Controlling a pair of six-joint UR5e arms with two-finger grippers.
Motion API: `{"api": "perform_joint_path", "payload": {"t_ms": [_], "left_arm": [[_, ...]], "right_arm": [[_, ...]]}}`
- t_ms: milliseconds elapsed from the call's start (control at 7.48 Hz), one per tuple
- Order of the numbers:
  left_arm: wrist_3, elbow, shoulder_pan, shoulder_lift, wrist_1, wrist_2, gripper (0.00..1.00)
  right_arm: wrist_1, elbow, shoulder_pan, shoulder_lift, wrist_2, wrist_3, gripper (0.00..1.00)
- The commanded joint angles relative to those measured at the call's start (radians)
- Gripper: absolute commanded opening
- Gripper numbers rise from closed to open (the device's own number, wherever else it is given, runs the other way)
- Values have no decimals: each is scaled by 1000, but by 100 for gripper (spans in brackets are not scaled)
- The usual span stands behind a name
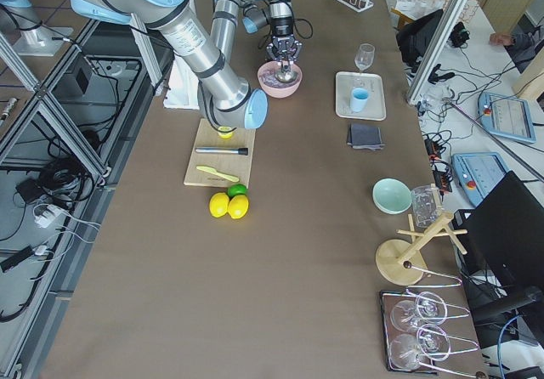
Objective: Put ice in cup with scoop
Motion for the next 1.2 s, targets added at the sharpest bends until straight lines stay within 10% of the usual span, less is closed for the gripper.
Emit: {"api": "perform_joint_path", "payload": {"t_ms": [0,1070], "left_arm": [[0,0,3,0,0,0,98],[0,2,12,0,-2,2,99]], "right_arm": [[5,-71,-64,10,-81,37,0],[158,-93,-98,-61,-116,100,0]]}}
